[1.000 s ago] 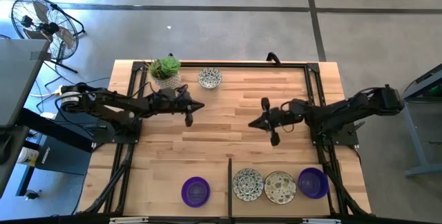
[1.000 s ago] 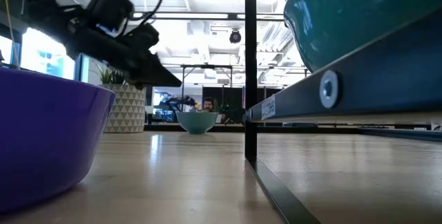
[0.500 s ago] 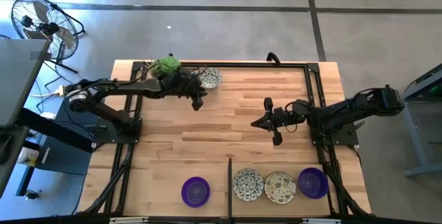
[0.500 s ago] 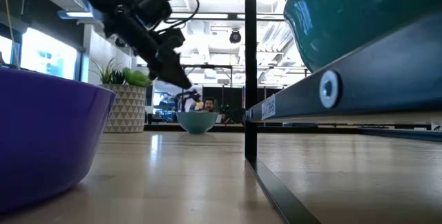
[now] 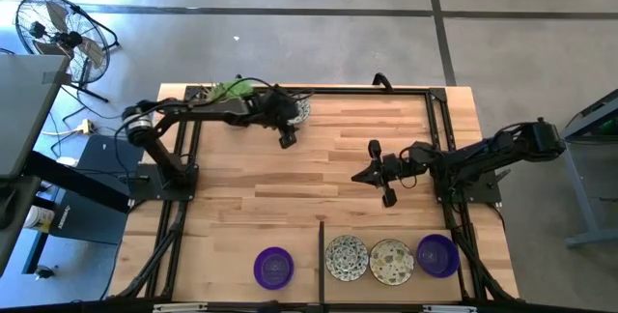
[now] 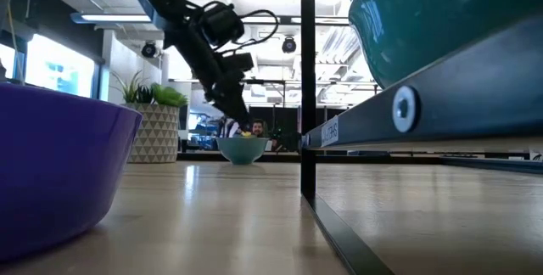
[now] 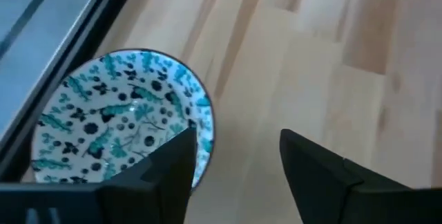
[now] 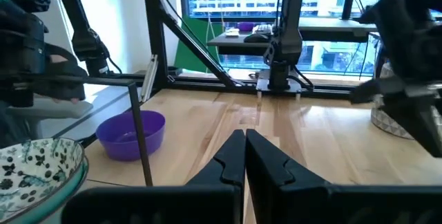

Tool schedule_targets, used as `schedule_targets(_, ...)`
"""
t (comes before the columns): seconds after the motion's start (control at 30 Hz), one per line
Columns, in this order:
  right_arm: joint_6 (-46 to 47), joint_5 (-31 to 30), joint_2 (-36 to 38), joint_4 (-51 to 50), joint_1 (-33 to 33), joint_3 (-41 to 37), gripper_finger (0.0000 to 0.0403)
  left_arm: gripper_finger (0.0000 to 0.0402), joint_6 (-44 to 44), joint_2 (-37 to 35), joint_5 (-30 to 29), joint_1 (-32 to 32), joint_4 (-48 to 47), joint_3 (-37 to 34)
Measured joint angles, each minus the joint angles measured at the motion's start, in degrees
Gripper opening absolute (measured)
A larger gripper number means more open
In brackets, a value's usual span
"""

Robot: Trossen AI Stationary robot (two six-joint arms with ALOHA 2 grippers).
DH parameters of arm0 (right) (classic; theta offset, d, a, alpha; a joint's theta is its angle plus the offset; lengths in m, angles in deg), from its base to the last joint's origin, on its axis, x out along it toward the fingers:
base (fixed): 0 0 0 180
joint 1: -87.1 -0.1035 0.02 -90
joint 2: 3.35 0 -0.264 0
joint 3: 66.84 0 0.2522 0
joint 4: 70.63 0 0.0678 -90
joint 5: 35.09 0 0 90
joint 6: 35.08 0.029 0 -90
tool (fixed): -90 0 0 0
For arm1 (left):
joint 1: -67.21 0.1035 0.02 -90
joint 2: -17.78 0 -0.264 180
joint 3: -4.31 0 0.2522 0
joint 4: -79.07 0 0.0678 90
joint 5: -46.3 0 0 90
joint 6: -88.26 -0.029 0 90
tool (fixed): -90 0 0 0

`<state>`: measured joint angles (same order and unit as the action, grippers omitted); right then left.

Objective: Pick & Place Mini bowls
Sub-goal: Stack the blue patterned bowl on the blue patterned bowls on the shelf

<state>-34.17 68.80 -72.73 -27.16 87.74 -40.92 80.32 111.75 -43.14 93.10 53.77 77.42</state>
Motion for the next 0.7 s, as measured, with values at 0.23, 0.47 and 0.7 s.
schedule_targets(0.23, -1.0, -0.2, 0.0, 0.0, 0.0, 0.0, 0.0000, 0.0227, -4.3, 4.3, -7.1, 0.0, 2.1, 0.8)
schedule_targets(0.47, -1.4, -0.2, 0.0, 0.0, 0.0, 0.0, 0.0000, 0.0227, -5.5, 7.0, -11.5, 0.0, 4.7, 0.7)
schedule_targets(0.7, -1.4, -0.2, 0.0, -0.2, 0.0, 0.0, 0.0000, 0.0202, -6.0, 10.7, -11.7, 0.0, 5.4, 0.7)
